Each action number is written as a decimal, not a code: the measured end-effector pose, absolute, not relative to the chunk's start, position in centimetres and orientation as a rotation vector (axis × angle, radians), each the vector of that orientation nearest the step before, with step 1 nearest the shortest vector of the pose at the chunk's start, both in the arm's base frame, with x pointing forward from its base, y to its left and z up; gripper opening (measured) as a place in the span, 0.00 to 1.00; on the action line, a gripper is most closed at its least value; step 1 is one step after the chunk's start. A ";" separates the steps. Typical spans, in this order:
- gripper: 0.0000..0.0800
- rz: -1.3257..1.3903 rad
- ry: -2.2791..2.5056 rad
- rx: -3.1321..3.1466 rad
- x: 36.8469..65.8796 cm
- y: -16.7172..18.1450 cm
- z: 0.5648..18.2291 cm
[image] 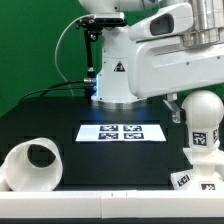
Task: Assemble lamp
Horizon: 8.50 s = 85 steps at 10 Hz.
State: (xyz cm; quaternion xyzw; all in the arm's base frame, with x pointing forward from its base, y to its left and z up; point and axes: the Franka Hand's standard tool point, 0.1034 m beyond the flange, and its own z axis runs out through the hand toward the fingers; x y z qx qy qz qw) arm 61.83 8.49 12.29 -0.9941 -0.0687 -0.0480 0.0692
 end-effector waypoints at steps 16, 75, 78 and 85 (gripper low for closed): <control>0.87 0.032 0.668 -2.853 62.1 9.9 12.1; 0.82 -0.066 -0.775 -3.007 63.0 9.1 11.7; 0.71 -0.061 -0.551 -3.053 63.0 9.1 11.7; 0.71 -0.090 0.912 -2.926 63.5 8.7 11.5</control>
Offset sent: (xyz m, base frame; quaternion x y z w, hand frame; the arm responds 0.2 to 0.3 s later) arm -0.0056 0.0069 -0.0009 0.0170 0.0351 0.4258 0.9040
